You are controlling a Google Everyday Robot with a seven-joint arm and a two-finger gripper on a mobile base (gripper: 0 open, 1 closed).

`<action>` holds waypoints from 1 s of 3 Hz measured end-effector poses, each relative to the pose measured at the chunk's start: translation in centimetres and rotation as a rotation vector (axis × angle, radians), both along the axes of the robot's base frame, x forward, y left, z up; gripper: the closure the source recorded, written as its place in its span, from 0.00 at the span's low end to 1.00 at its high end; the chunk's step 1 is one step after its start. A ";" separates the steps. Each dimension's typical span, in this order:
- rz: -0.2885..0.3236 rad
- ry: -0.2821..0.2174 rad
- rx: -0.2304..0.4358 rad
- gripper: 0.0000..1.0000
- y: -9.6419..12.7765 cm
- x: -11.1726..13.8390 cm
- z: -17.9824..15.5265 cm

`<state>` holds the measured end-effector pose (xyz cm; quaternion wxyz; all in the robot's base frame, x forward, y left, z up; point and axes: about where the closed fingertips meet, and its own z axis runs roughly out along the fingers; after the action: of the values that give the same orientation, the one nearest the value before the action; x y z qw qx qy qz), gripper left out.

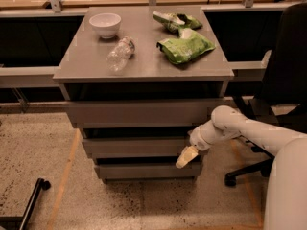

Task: Open middle drawer

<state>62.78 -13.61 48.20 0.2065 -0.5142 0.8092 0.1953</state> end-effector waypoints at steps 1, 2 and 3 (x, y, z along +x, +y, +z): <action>-0.028 -0.035 0.049 0.00 0.0 1.2 -0.6; -0.038 -0.048 0.098 0.00 0.5 1.9 -1.7; -0.042 -0.001 0.114 0.00 0.7 0.9 -3.6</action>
Offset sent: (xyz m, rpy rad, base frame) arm 0.0343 0.0023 -0.0106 0.1357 -0.0998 -0.0543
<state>63.68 -12.88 44.61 0.2401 -0.4847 0.8072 0.2363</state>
